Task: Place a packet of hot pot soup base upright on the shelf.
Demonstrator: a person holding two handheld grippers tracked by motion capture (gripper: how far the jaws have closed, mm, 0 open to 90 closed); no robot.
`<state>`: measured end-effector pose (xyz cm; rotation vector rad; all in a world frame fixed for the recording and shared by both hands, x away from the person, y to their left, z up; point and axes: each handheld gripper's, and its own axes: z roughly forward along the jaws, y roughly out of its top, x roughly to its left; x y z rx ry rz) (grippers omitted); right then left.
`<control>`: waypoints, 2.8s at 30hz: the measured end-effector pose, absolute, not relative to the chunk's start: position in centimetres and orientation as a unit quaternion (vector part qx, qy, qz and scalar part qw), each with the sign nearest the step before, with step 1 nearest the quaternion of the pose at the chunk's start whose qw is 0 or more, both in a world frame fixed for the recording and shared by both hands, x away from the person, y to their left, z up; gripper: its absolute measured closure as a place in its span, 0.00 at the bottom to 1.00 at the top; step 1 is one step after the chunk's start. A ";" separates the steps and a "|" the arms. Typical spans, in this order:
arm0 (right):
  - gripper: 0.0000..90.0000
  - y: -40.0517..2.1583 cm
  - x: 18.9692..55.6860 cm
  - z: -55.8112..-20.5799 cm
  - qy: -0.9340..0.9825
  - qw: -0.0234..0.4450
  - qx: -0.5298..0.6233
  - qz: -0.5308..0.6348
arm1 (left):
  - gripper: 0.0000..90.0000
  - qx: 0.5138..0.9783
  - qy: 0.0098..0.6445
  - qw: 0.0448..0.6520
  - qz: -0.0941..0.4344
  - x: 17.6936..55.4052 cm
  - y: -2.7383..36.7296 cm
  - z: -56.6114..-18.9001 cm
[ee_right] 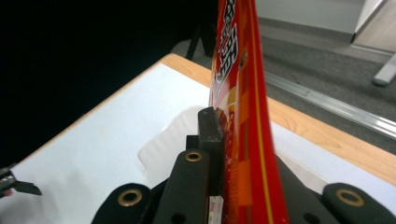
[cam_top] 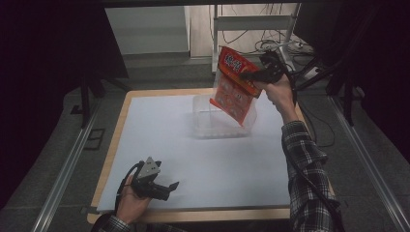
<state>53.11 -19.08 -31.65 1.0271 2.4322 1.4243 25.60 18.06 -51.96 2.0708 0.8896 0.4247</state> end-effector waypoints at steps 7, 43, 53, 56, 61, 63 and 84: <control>0.99 -18.8 53.9 -33.6 0.820 0.070 0.350 0.447 | 0.02 0.823 0.354 0.410 0.169 25.6 18.0 -52.0; 0.41 -21.2 55.0 -35.6 0.799 0.192 0.405 0.402 | 0.01 0.829 0.356 0.398 0.166 25.7 17.8 -52.1; 0.18 -21.7 54.5 -35.2 0.794 0.179 0.399 0.421 | 0.01 0.829 0.358 0.397 0.167 25.7 17.8 -52.2; 0.13 -21.9 54.2 -35.0 0.798 0.179 0.391 0.423 | 0.01 0.828 0.356 0.398 0.169 25.7 17.8 -52.2; 0.07 -22.1 53.8 -34.7 0.799 0.169 0.386 0.428 | 0.01 0.828 0.355 0.398 0.171 25.6 17.7 -52.2; 0.06 -22.1 53.6 -34.6 0.800 0.166 0.385 0.430 | 0.01 0.829 0.354 0.398 0.172 25.6 17.7 -52.2; 0.00 -22.3 51.4 -34.3 0.804 0.189 0.376 0.421 | 0.02 0.827 0.347 0.408 0.173 25.4 17.5 -51.9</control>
